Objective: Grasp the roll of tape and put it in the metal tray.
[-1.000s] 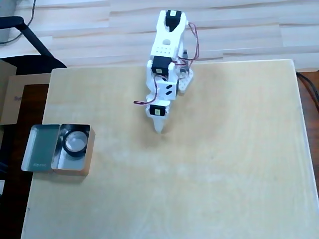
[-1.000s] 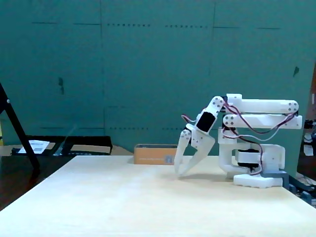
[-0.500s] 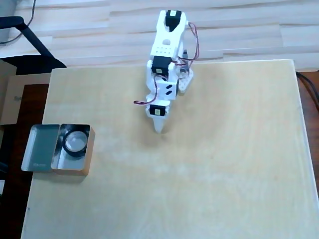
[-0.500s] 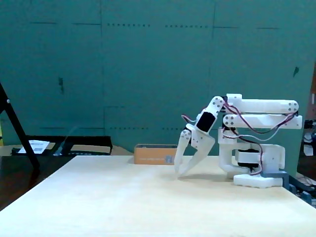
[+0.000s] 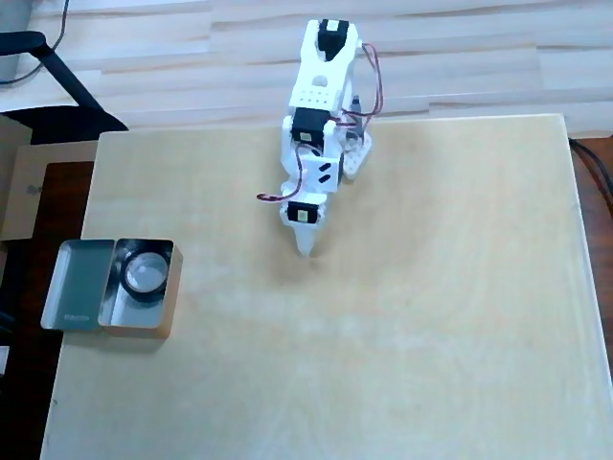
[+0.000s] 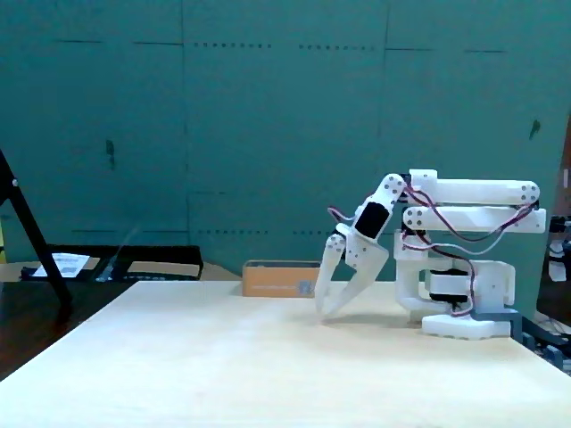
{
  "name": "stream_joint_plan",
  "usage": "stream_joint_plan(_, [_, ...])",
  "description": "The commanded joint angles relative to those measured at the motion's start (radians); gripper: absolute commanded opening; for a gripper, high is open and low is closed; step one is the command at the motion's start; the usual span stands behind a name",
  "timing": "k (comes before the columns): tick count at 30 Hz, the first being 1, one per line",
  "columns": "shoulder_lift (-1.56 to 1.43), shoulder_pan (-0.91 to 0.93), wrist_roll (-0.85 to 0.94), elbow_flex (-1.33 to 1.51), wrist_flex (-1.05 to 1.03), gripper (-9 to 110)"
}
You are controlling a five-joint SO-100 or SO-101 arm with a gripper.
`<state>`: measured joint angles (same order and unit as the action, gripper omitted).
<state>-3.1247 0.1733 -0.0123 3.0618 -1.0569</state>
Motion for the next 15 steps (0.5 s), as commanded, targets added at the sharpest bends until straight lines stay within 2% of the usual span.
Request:
stream_joint_plan(1, [-0.284,0.008,0.008,-0.009,0.012,0])
stream_joint_plan(15, [-0.284,-0.008,0.008,-0.011,0.012,0])
